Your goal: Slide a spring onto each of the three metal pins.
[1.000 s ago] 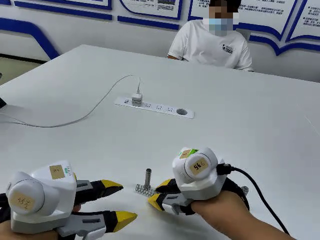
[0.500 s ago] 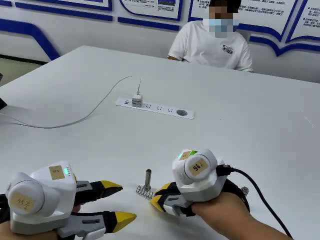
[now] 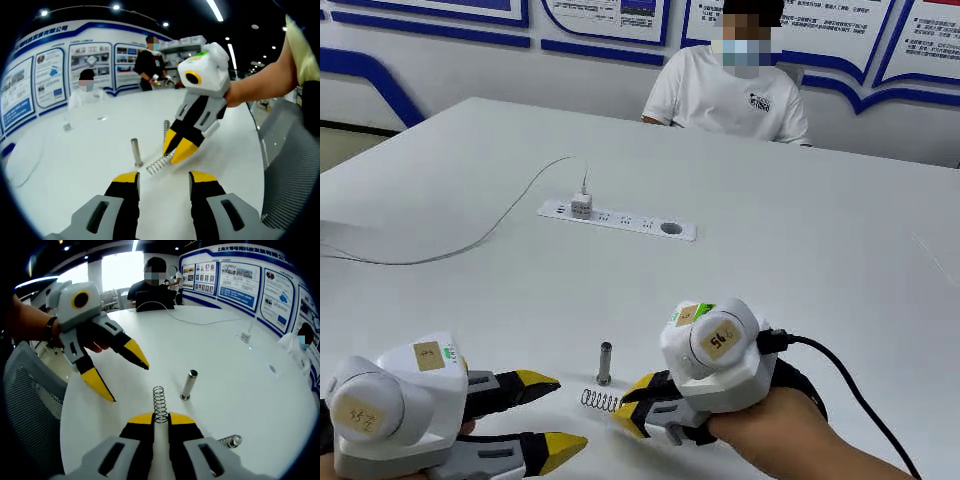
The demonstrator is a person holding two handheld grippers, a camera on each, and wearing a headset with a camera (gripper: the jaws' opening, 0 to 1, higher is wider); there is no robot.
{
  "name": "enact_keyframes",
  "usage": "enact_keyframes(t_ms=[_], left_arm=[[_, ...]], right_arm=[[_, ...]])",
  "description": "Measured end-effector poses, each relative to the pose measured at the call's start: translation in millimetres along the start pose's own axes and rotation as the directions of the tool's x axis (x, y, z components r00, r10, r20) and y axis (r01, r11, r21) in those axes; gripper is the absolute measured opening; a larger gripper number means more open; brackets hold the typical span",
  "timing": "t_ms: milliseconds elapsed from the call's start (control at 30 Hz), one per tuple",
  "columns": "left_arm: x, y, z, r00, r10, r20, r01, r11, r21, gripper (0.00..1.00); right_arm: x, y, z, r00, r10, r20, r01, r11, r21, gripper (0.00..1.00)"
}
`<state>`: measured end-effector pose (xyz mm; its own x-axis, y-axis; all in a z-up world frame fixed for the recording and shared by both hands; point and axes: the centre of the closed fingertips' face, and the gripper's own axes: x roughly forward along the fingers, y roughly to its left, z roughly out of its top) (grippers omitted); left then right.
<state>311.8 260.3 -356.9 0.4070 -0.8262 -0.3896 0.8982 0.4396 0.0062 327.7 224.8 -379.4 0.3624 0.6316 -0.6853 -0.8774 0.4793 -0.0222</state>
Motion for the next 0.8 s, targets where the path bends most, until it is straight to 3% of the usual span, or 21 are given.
enact_keyframes(t_ms=[367,800], left_arm=[[8.6,-18.0,0.5,0.9985,-0.052,-0.019,0.053,0.998,0.034,0.40],[16.8,-38.7,-0.3,0.9928,-0.110,-0.047,0.115,0.988,0.107,0.32]], right_arm=[[-25.3,19.3,-3.5,0.9970,0.062,-0.047,-0.066,0.995,-0.081,0.12],[-38.2,36.0,-8.2,0.9883,0.116,-0.099,-0.129,0.983,-0.131,0.12]])
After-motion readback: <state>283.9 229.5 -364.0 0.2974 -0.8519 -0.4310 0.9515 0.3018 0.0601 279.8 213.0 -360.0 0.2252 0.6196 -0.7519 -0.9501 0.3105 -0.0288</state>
